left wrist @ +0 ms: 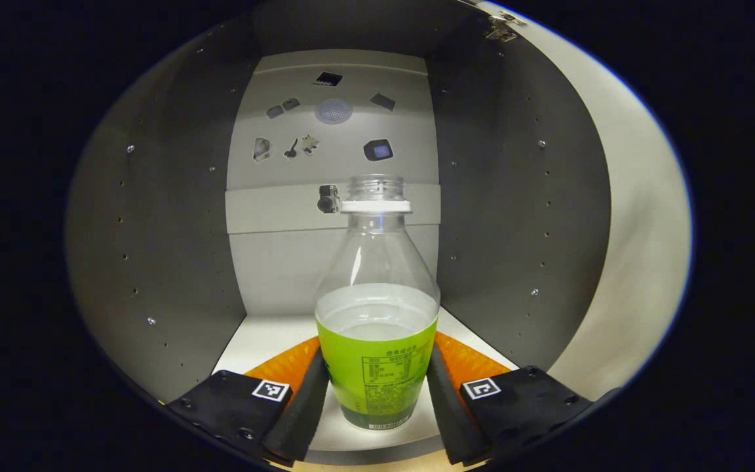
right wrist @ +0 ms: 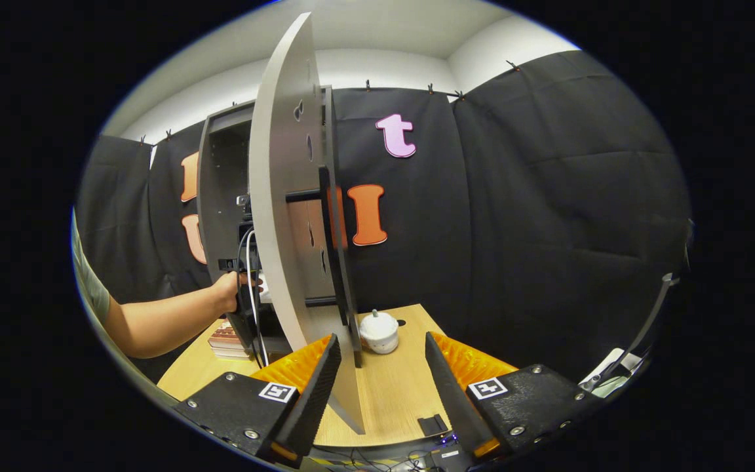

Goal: Open the cabinet door with the right hand, grasp the bottle in the cabinet with the left hand and place it on the coaster, then close the cabinet door with the right hand.

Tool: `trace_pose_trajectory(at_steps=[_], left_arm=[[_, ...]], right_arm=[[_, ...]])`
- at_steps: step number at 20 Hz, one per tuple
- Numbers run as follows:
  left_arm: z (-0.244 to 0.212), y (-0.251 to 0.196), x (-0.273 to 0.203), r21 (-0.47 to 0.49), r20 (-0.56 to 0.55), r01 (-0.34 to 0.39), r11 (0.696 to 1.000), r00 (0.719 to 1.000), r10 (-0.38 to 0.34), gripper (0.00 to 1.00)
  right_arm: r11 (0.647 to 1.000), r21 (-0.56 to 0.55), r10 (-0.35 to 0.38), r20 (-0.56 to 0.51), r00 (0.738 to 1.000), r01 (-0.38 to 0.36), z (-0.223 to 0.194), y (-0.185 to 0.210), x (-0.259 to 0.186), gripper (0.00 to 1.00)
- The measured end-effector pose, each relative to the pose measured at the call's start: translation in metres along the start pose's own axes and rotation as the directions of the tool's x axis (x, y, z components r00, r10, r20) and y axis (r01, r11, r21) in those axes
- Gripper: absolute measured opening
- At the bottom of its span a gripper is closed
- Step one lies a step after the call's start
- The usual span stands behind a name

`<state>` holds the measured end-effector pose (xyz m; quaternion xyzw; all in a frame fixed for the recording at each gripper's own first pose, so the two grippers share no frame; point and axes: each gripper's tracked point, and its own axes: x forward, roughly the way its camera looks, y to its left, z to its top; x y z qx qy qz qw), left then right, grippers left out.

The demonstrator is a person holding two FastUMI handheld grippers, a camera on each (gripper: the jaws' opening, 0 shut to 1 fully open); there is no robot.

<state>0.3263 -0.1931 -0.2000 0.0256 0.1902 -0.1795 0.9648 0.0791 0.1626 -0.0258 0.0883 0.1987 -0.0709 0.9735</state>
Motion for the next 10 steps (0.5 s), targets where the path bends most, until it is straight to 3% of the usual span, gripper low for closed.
trace_pose_trajectory(at_steps=[10], left_arm=[[0.013, 0.016, -0.076, 0.018, 0.084, -0.05, 0.999, 0.995, 0.048, 0.78]], right_arm=[[0.995, 0.011, 0.094, -0.011, 0.995, -0.094, -0.009, -0.005, 0.003, 0.81]])
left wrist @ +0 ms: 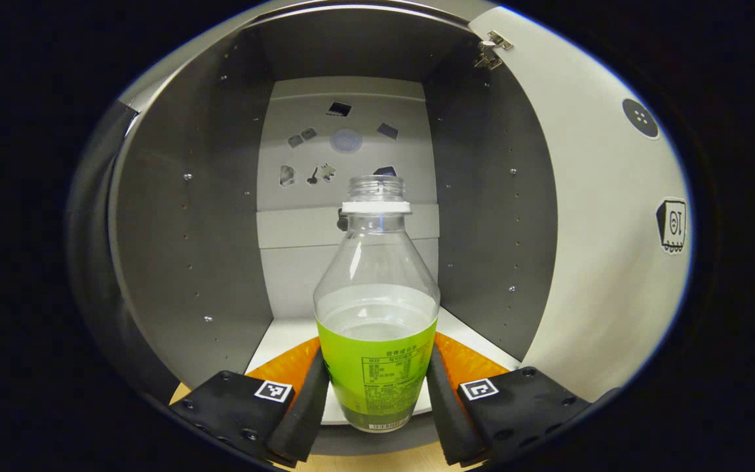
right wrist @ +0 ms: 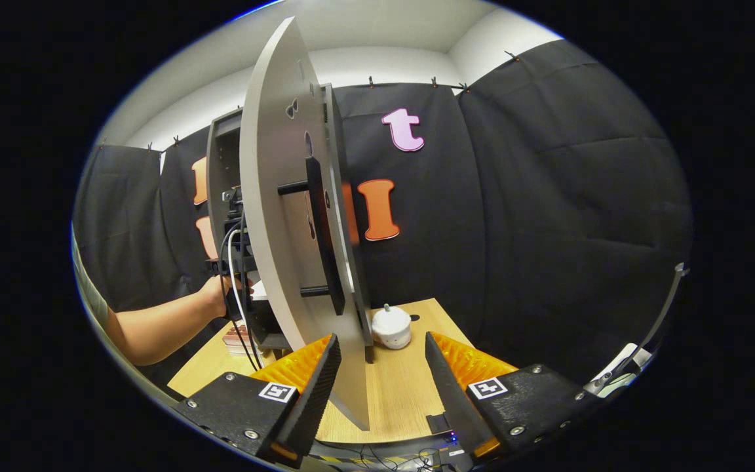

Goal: Open the cabinet door with the right hand, grasp the bottle in the cabinet with the left hand and place it on the coaster, then close the cabinet door with the right hand.

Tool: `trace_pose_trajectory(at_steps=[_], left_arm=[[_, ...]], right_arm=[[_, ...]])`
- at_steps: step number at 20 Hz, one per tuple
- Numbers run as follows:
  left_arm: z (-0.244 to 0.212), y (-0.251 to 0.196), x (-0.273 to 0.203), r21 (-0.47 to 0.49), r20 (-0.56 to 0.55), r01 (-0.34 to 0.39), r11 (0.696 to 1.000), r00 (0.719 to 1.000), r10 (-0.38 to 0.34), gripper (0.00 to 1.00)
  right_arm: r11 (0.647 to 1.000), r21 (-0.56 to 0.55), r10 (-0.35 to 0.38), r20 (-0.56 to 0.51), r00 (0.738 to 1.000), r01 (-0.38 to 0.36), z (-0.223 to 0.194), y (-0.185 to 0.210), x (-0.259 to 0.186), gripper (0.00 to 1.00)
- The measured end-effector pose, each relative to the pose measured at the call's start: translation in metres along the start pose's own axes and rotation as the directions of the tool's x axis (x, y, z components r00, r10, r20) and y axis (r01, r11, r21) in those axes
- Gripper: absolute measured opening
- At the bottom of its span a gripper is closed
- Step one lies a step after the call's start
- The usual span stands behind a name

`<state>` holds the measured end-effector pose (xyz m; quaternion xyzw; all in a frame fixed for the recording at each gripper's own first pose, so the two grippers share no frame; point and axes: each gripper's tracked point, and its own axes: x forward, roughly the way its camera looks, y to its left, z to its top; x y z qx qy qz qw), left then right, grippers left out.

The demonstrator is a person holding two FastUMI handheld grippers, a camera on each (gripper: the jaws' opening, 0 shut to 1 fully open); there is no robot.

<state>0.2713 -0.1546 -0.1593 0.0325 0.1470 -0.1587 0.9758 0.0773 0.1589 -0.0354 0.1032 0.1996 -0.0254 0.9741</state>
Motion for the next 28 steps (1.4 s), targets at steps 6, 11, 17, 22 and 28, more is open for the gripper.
trace_pose_trajectory(at_steps=[6, 11, 17, 22, 28], left_arm=[[-0.002, 0.018, -0.06, -0.008, 0.028, -0.08, 0.997, 0.996, 0.08, 0.78], [-0.014, 0.038, -0.108, -0.021, 0.043, -0.167, 0.986, 0.985, 0.167, 0.78], [-0.048, 0.063, -0.154, -0.032, 0.011, -0.256, 0.966, 0.967, 0.256, 0.78], [-0.063, 0.089, -0.185, -0.036, 0.012, -0.305, 0.952, 0.952, 0.305, 0.76], [-0.084, 0.125, -0.204, -0.031, 0.007, -0.313, 0.949, 0.95, 0.313, 0.78]], right_arm=[[0.997, -0.017, 0.078, -0.005, 0.997, -0.078, -0.005, -0.003, 0.001, 0.81], [0.992, -0.04, 0.122, 0.019, 0.992, -0.121, -0.009, -0.009, 0.004, 0.81], [0.989, -0.053, 0.143, 0.072, 0.987, -0.14, -0.003, -0.018, 0.01, 0.81], [0.991, -0.07, 0.117, 0.102, 0.988, -0.11, -0.003, -0.017, 0.009, 0.81], [0.996, -0.065, 0.075, 0.175, 0.982, -0.064, 0.007, 0.008, 0.004, 0.81]])
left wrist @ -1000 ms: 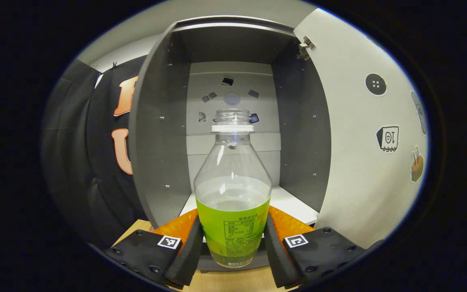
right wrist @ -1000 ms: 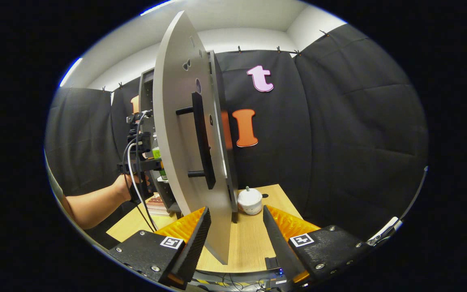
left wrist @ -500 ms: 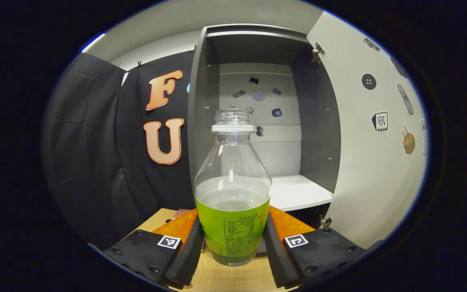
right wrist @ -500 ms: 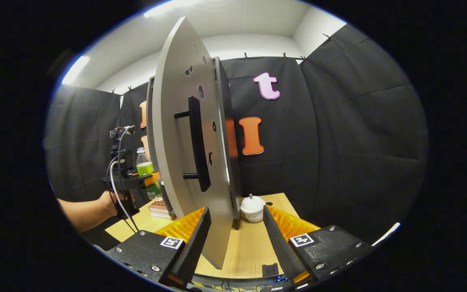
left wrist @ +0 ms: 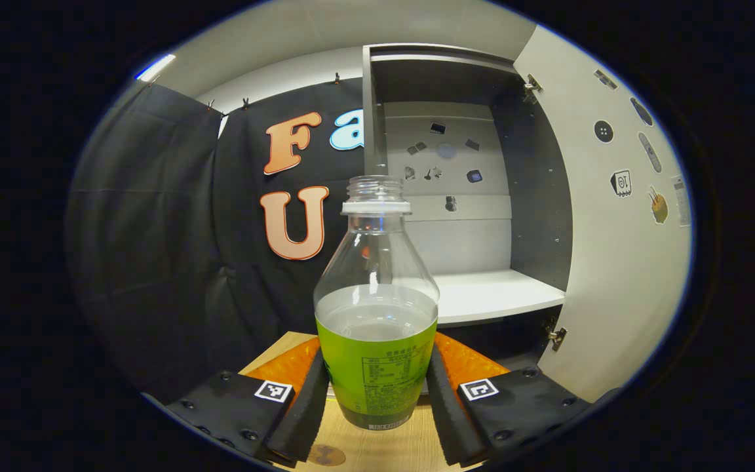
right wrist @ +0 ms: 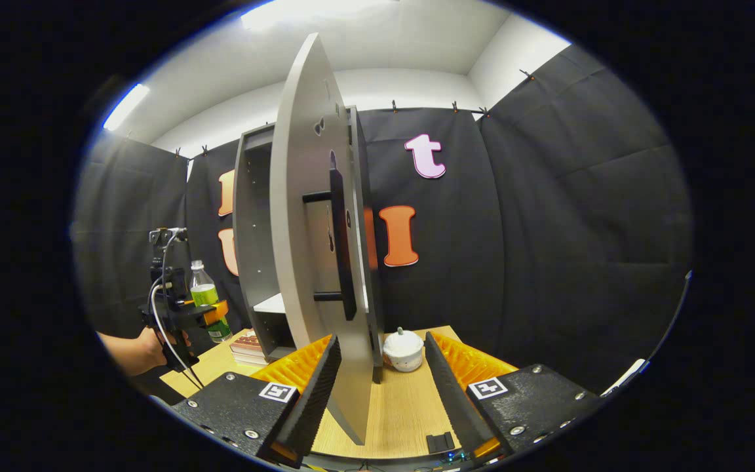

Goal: Open the cabinet door with the right hand, grasp the bottle in the cabinet with the left hand and place it on the coaster, then close the cabinet door with the right hand.

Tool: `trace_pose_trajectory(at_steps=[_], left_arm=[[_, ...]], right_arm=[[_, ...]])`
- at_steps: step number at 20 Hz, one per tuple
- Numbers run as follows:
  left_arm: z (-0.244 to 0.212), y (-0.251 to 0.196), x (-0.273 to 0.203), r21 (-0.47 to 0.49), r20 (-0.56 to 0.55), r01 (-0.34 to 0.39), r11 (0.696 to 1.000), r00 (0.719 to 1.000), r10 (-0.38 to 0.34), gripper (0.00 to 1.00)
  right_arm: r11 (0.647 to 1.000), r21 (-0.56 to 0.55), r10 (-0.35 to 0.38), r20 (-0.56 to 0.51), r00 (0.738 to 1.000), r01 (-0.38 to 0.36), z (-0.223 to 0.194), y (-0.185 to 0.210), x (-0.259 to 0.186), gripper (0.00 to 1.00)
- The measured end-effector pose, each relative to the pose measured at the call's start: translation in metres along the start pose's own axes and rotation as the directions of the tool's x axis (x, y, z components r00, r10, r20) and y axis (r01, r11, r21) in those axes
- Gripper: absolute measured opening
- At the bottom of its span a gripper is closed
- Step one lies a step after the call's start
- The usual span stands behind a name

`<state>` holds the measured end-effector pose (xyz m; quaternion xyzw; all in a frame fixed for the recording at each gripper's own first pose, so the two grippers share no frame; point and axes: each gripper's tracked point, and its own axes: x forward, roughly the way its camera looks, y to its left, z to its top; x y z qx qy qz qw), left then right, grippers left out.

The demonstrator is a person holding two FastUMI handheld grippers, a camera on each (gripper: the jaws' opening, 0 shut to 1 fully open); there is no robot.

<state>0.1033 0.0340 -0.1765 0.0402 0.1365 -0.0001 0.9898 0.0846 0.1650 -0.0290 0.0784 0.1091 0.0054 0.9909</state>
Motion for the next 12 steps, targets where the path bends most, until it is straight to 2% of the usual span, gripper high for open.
trace_pose_trajectory(at_steps=[3, 10, 12], left_arm=[[-0.011, 0.016, -0.003, 0.015, 0.007, 0.004, 1.0, 1.0, -0.005, 0.76], [-0.044, 0.037, -0.007, 0.029, -0.001, 0.029, 0.999, 1.0, -0.029, 0.78], [-0.053, 0.044, -0.008, 0.022, -0.001, 0.029, 0.999, 1.0, -0.029, 0.78]], right_arm=[[0.999, -0.025, -0.03, 0.016, 0.999, 0.031, 0.002, 0.009, 0.001, 0.81], [0.992, -0.079, -0.094, 0.047, 0.994, 0.097, 0.004, 0.028, -0.001, 0.8], [0.991, -0.059, -0.118, 0.055, 0.992, 0.121, 0.005, 0.03, 0.0, 0.81]])
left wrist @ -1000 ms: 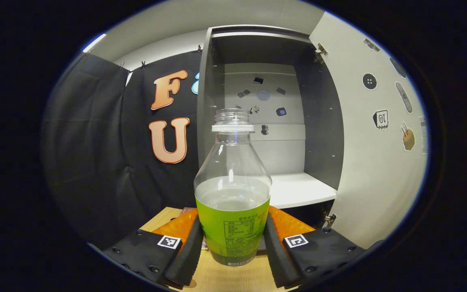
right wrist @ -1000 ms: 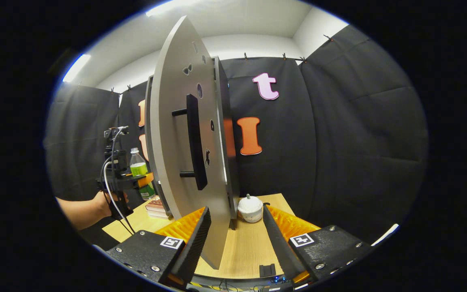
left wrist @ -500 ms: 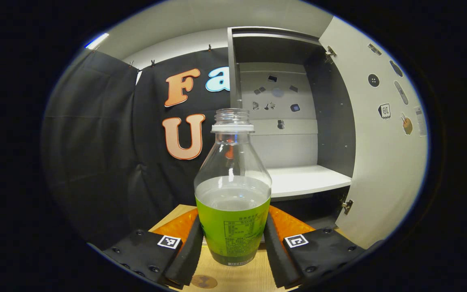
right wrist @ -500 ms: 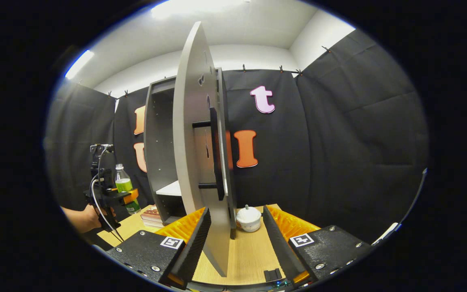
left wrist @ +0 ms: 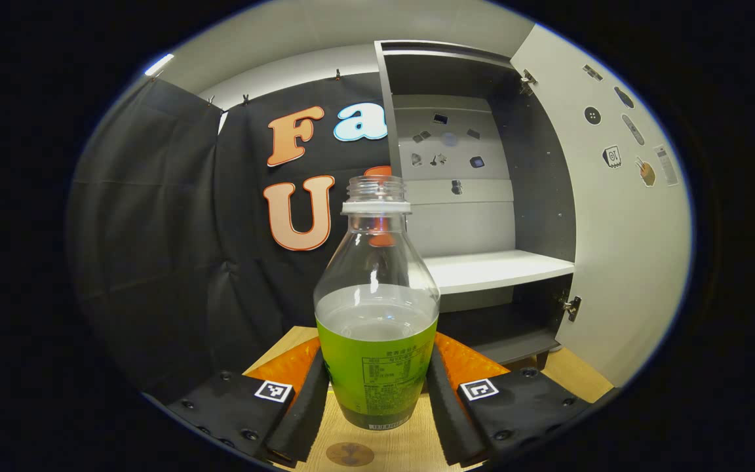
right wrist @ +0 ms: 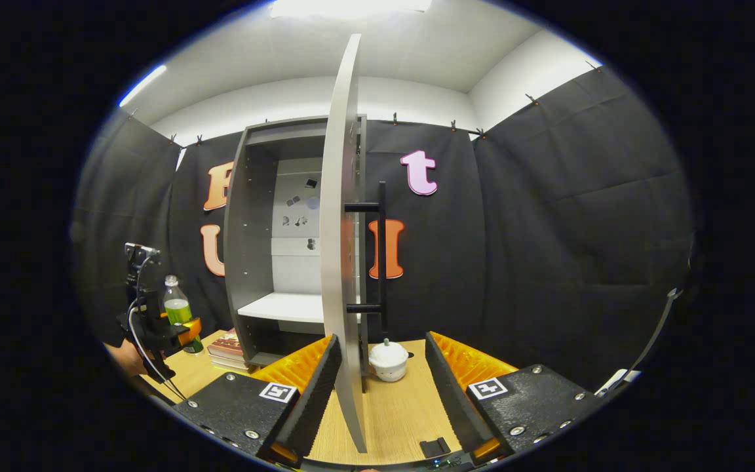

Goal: Open the cabinet door with the right hand, grasp the bottle in the cabinet with the left hand and place it on the coaster, then close the cabinet door with the right hand.

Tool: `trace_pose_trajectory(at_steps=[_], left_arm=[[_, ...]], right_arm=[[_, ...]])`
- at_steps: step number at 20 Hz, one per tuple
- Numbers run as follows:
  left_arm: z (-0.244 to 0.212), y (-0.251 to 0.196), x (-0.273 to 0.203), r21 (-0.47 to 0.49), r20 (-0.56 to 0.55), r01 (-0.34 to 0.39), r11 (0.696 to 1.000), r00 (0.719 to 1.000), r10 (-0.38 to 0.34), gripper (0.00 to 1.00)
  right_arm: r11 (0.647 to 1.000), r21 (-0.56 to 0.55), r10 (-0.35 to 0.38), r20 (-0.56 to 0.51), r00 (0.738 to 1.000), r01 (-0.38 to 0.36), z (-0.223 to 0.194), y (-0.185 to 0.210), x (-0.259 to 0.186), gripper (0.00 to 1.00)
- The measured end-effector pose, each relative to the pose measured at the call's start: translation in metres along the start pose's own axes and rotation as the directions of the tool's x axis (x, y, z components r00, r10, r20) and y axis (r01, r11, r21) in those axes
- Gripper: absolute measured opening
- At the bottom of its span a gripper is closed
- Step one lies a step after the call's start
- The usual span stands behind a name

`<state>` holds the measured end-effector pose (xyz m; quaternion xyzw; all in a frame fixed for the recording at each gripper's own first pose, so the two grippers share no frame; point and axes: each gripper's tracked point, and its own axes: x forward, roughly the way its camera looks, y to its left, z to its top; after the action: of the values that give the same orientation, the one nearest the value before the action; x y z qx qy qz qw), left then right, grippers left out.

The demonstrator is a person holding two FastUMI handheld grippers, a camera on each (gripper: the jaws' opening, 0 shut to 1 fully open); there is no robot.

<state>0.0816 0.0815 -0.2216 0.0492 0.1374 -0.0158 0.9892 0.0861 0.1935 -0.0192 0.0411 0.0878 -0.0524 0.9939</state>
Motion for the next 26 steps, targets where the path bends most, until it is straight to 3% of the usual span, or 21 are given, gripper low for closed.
trace_pose_trajectory(at_steps=[4, 5, 8, 9, 10, 13, 19, 26], left_arm=[[-0.022, 0.02, -0.002, -0.005, 0.004, -0.027, 1.0, 1.0, 0.027, 0.8], [-0.032, 0.026, -0.003, 0.001, 0.005, -0.04, 0.999, 0.999, 0.04, 0.76], [-0.059, 0.041, -0.004, 0.013, -0.007, -0.066, 0.998, 0.998, 0.066, 0.8], [-0.069, 0.045, -0.004, 0.021, -0.011, -0.075, 0.997, 0.997, 0.076, 0.76], [-0.078, 0.047, -0.004, 0.021, -0.012, -0.078, 0.997, 0.997, 0.079, 0.8], [-0.107, 0.055, -0.006, 0.047, -0.024, -0.105, 0.993, 0.994, 0.106, 0.8], [-0.158, 0.061, -0.005, 0.088, -0.064, -0.113, 0.99, 0.991, 0.119, 0.78], [-0.202, 0.072, 0.004, 0.029, -0.143, -0.137, 0.99, 0.98, 0.14, 0.78]], right_arm=[[1.0, 0.009, -0.029, 0.024, 0.999, 0.029, 0.012, 0.003, -0.003, 0.81], [0.999, 0.007, -0.037, 0.027, 0.999, 0.036, 0.014, 0.003, -0.005, 0.8], [0.998, 0.02, -0.054, 0.037, 0.998, 0.053, 0.018, 0.004, -0.006, 0.81], [0.998, 0.025, -0.064, 0.031, 0.997, 0.063, 0.018, 0.003, -0.008, 0.81], [0.997, 0.035, -0.071, 0.028, 0.997, 0.07, 0.019, 0.003, -0.01, 0.8], [0.994, 0.049, -0.101, 0.028, 0.994, 0.1, 0.028, 0.001, -0.012, 0.8], [0.985, 0.038, -0.167, 0.026, 0.986, 0.166, 0.045, -0.007, -0.016, 0.8], [0.981, 0.023, -0.194, 0.029, 0.981, 0.193, 0.059, -0.004, -0.017, 0.8]])
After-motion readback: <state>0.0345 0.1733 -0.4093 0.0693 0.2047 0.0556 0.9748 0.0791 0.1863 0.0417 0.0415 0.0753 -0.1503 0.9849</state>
